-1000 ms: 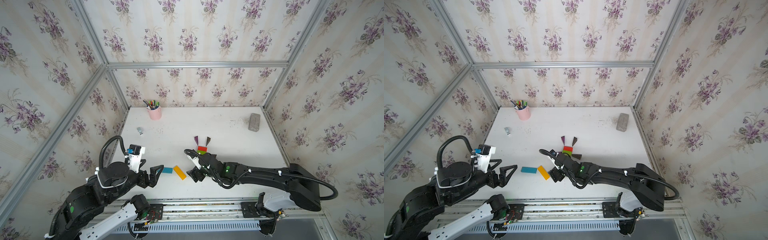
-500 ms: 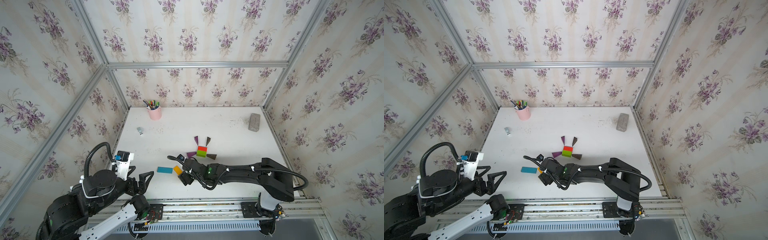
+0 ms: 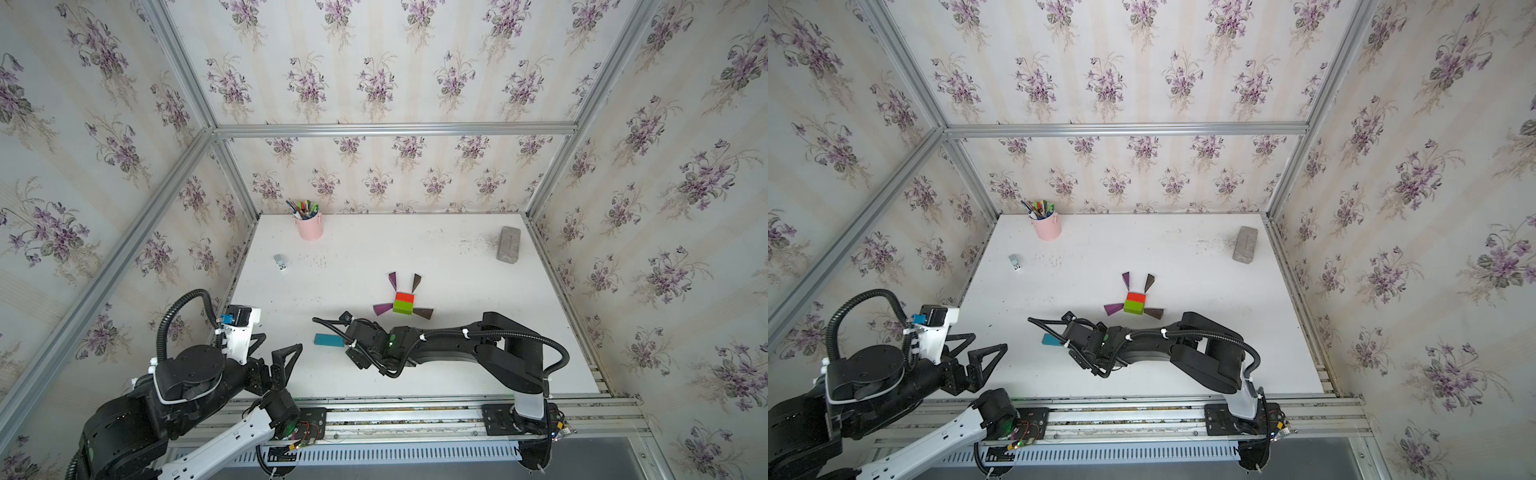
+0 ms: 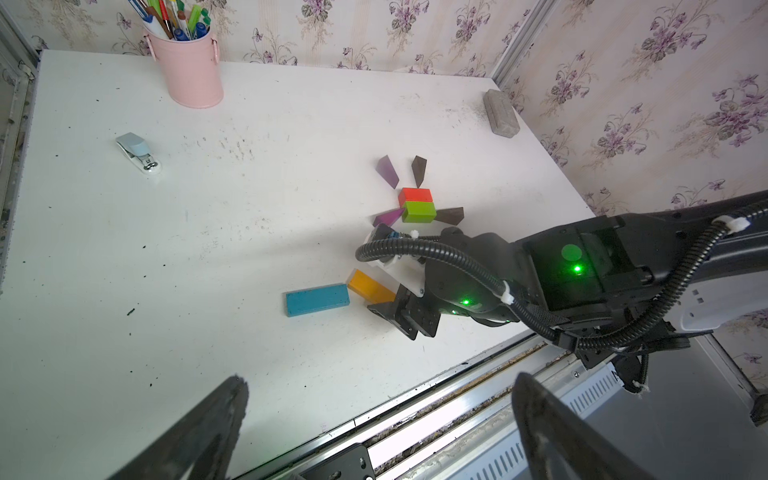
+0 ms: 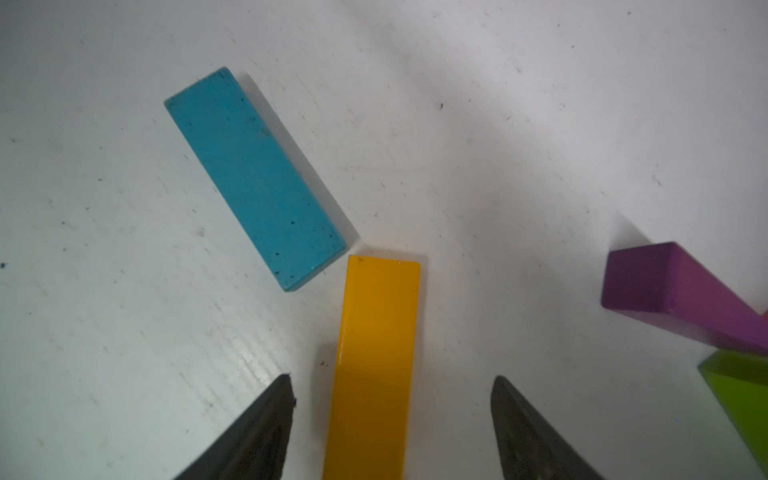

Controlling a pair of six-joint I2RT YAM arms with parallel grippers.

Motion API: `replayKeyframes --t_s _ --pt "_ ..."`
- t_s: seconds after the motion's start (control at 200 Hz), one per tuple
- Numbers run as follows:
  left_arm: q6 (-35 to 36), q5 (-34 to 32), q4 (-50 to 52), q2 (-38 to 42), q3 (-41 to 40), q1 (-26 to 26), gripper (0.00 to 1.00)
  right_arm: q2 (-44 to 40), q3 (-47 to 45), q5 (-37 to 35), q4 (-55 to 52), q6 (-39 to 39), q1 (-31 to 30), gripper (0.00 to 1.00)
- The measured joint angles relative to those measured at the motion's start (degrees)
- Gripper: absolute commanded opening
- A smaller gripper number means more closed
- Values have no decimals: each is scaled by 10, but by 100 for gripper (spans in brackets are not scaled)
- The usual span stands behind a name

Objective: Assemble a small pinwheel with building blocks
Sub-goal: Pick up the building block from the center of the board.

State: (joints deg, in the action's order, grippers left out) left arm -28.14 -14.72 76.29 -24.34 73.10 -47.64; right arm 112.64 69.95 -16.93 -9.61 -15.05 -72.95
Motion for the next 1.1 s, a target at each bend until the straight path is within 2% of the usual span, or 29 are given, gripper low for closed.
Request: replayKeyframes --t_s 0.48,0.734,1.019,1.104 --pt "1 0 0 -3 -3 0 100 21 3 25 9 -9 2 56" --pt "0 0 0 -3 -2 0 100 25 5 37 19 -13 4 39" --pt "0 0 0 -1 -2 0 100 21 -3 42 27 -13 7 26" --pt "0 1 0 -1 1 0 100 11 -15 42 27 -14 10 25"
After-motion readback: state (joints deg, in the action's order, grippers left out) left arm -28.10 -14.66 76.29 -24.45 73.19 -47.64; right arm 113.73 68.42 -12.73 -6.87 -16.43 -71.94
